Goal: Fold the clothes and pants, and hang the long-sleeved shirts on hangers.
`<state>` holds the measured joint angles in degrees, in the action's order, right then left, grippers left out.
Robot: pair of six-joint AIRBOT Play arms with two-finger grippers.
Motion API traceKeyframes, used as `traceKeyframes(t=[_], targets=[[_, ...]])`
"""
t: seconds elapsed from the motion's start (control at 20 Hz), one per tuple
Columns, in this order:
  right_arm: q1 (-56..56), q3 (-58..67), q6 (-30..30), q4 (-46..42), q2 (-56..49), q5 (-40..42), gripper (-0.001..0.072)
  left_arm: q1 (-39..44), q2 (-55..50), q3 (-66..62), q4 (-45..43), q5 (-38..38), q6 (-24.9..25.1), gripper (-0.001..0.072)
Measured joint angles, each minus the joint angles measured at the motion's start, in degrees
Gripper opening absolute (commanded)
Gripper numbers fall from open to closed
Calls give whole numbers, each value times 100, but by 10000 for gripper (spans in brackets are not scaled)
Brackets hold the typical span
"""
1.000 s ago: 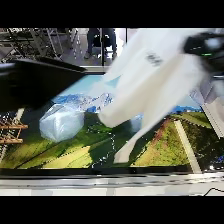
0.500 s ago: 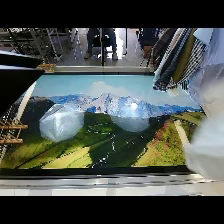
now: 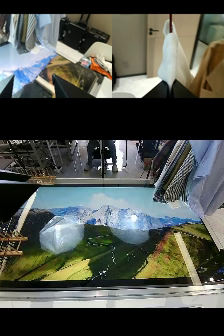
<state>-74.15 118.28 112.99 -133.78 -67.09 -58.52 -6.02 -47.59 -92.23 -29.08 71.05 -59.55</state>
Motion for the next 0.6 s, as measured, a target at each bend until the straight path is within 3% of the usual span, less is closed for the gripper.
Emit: traceKeyframes(t=[0.15, 0.2, 0.25, 0.3, 0.35, 0.45, 0.6], targets=[[-588, -210, -214, 398, -85, -240, 34, -11, 0, 0, -57, 0, 0, 507], [-713, -240, -278, 487, -76, -254, 177, -13, 0, 0, -59, -2, 0, 508], [-787, -269, -323, 638, -35, -269, 415, -13, 0, 0, -61, -7, 0, 507], [-839, -291, -369, 859, 24, -267, 600, -13, 0, 0, -72, -28, 0, 508], [-883, -306, -391, 1141, 125, -210, 664, -13, 0, 0, -83, -61, -2, 507], [-938, -319, -411, 1816, 409, 232, 663, -15, 0, 0, -85, -164, 0, 507], [-968, -334, -455, 3556, 901, 1547, 660, -15, 0, 0, -90, -249, 0, 507]])
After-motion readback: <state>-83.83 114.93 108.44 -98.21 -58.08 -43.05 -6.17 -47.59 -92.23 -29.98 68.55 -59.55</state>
